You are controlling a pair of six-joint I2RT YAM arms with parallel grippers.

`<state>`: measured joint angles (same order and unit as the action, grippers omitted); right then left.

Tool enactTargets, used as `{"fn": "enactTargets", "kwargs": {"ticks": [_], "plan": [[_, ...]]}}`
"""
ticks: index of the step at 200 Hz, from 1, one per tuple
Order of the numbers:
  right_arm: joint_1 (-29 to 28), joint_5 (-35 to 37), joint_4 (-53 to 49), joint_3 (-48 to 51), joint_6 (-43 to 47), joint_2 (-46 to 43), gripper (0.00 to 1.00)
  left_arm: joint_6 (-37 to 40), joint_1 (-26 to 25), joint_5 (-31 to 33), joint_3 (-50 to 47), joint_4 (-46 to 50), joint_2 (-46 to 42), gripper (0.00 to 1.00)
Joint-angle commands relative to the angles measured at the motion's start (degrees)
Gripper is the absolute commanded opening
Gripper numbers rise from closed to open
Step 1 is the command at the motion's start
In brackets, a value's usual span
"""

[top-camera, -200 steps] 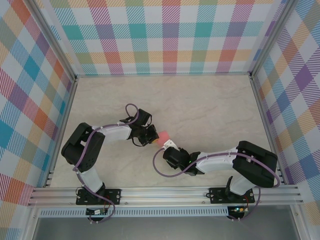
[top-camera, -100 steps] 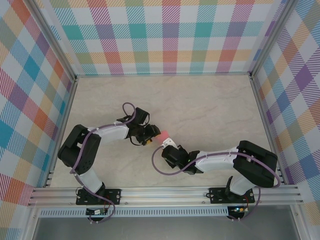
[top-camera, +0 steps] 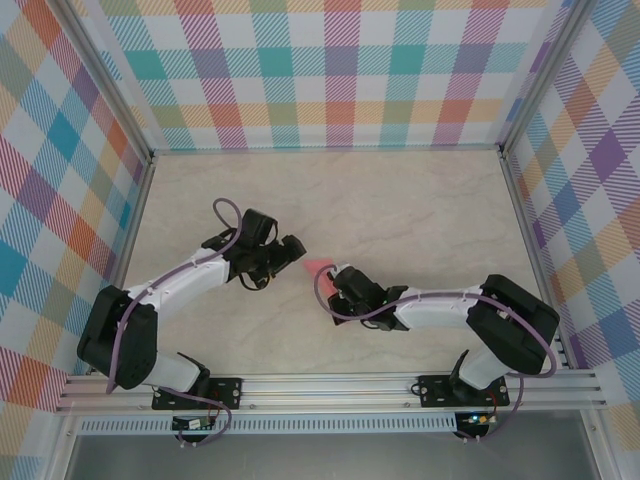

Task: Fold a paper plane with a square sheet of paper (pick it up from the middle)
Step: Fold the wing for the fifth time at the center of the table.

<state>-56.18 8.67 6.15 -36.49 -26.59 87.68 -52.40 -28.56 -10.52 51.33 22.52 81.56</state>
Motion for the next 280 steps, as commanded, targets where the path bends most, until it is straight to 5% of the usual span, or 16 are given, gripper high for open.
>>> {"fn": "enactTargets", "kwargs": {"ticks": [1, 128, 280], "plan": [[1.6, -6.9, 3.2, 1.2, -3.0, 0.1, 0.02, 0.9, 0.4, 0.6, -1.3, 2.0, -0.8, 0.94], [12.5, -31.1, 14.7, 5.9, -12.1, 3.1, 0.03, 0.5, 0.3, -2.3, -4.3, -1.2, -0.7, 0.93], [16.5, -35.6, 14.5, 6.9, -19.8, 11.6, 0.04, -0.9, -1.1, -6.3, -8.1, -10.4, -2.4, 0.80]]}}
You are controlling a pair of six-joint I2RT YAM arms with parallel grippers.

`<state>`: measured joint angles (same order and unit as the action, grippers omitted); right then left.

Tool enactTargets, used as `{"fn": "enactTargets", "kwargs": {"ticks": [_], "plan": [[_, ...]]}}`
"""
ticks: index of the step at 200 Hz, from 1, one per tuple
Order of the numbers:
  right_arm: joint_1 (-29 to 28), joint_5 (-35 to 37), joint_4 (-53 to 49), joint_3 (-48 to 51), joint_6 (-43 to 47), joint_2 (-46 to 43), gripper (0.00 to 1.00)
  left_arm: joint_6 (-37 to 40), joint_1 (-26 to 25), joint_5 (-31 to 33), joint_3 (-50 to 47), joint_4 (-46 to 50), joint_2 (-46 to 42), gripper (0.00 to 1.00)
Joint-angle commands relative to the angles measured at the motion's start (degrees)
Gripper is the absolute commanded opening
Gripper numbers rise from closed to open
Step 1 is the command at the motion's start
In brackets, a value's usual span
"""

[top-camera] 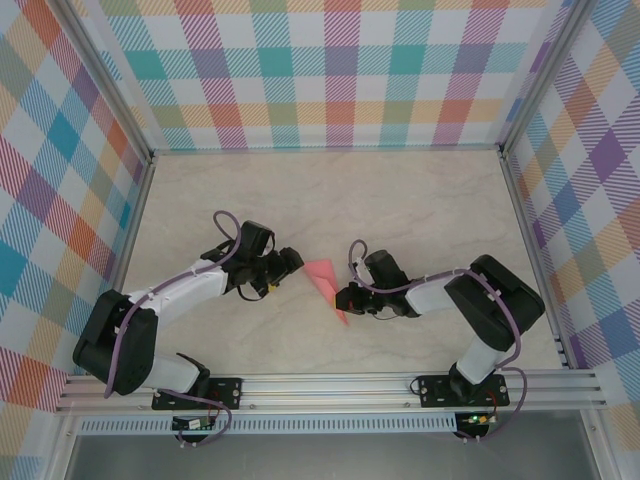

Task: Fold a paper plane with a square sheet of paper (pick it up from the middle)
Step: Fold the wing for the fifth time at the center of the table.

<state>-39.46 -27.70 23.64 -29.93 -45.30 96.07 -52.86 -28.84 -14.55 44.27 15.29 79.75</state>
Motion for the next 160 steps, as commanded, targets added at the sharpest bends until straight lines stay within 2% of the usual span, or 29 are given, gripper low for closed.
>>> {"fn": "enactTargets", "kwargs": {"ticks": [1, 26, 76, 115, 160], "plan": [[-0.2, 0.9, -3.1, 0.3, -1.1, 3.2, 0.04, -0.5, -0.8, -2.4, -1.0, -3.4, -0.6, 0.79], [-0.1, -0.4, -2.7, 0.2, -2.4, 4.8, 0.04, -0.6, -2.4, -4.5, -1.1, -7.5, 0.3, 0.73], [0.1, -2.0, -1.7, -0.5, -6.8, 7.0, 0.04, 0.0, -6.2, -5.6, -4.7, -17.2, 1.2, 0.47], [0.6, -2.9, -2.0, -0.8, -9.0, 7.9, 0.04, 1.5, -9.3, -7.6, -6.1, -23.6, 5.0, 0.23], [1.4, -3.7, -2.6, -0.3, -9.8, 7.2, 0.04, 2.8, -10.6, -8.5, -6.9, -29.0, 7.8, 0.22]]}}
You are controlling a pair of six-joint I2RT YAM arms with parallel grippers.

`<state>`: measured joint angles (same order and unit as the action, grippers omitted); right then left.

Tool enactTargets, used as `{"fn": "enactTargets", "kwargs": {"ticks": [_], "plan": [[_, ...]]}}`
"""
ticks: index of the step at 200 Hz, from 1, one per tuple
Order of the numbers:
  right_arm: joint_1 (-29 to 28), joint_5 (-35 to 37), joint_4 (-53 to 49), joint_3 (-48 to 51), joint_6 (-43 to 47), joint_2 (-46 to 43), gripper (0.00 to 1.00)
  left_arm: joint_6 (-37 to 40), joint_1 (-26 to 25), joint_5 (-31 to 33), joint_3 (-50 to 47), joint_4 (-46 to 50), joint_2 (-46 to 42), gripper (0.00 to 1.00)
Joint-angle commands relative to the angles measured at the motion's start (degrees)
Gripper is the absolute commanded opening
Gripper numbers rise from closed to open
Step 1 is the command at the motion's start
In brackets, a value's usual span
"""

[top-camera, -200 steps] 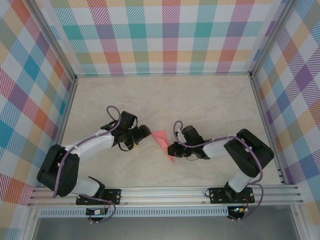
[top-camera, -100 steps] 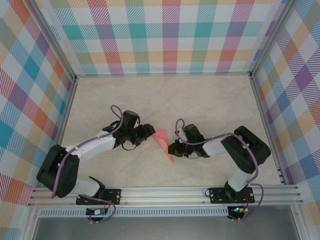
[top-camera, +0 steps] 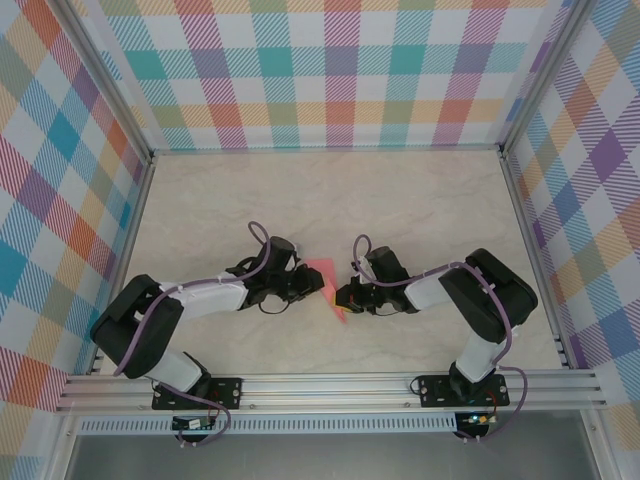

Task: Fold a paper plane with a square sheet of paper (pick it up from the middle)
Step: Fold the wing for the fifth time at the center of the table.

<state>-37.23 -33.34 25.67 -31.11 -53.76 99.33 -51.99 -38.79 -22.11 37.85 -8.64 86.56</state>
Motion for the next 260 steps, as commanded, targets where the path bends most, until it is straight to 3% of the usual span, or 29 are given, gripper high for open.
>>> {"fn": "enactTargets", "kwargs": {"ticks": [1, 97, 170, 260], "plan": [[-0.8, 2.0, -4.7, 0.9, -1.4, 3.9, 0.04, 2.0, -0.7, -0.9, -0.5, -5.1, 1.0, 0.22], [0.1, 1.3, -3.5, 1.6, -3.4, 4.3, 0.04, 3.4, -0.7, -2.2, -0.1, -10.5, 6.5, 0.27], [0.1, 2.1, -4.5, 1.6, -3.6, 4.3, 0.05, 5.1, -0.7, -2.1, 2.4, -8.8, 12.2, 0.28], [0.1, 1.6, -12.4, -0.7, 0.4, -2.1, 0.18, 4.7, -0.7, -0.7, 2.4, -3.3, 15.0, 0.26]]}}
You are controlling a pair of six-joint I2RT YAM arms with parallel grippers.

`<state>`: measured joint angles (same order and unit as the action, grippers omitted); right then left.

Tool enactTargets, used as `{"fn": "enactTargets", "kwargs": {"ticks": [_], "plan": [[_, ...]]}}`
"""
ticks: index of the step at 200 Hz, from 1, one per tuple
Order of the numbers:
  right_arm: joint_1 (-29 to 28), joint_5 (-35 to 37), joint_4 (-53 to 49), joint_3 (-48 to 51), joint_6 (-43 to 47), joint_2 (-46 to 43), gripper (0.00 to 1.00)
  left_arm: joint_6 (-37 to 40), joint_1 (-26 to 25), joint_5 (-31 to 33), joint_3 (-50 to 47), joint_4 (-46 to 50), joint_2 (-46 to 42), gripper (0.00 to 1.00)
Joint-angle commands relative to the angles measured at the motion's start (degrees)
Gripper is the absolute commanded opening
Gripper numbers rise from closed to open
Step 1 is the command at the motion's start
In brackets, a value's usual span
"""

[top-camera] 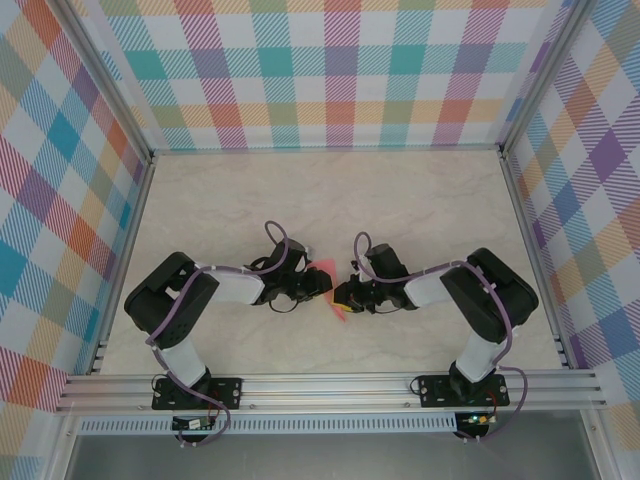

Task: Fold a paper plane with a square sheet of paper (pick it up from the middle)
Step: Fold the wing for the fifth time at the center of the table.

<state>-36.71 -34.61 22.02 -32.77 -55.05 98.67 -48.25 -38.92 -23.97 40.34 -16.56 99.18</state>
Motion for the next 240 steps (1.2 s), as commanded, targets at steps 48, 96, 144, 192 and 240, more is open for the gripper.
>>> {"fn": "enactTargets", "kwargs": {"ticks": [48, 96, 144, 192, 240], "plan": [[-0.6, 2.4, -10.6, 1.7, 2.9, -5.6, 0.20, 1.2, -0.5, 0.5, 0.3, 4.9, 2.4, 0.26], [-1.3, 1.4, -9.5, 2.3, 3.3, -7.2, 0.17, 1.1, -0.5, 0.3, 0.3, 5.6, 2.1, 0.26], [-1.7, 5.2, -15.0, 0.2, 5.6, -10.2, 0.18, 1.4, -0.5, 0.1, 0.7, 6.0, 2.0, 0.26], [-1.7, 4.7, -15.1, -0.9, 6.5, -9.1, 0.12, 1.3, -0.5, -0.3, 0.9, 6.2, 2.3, 0.26], [-4.2, -1.7, -14.8, -2.4, 10.4, -5.7, 0.08, 0.0, -0.5, -0.2, 1.3, 6.4, 2.3, 0.26]]}}
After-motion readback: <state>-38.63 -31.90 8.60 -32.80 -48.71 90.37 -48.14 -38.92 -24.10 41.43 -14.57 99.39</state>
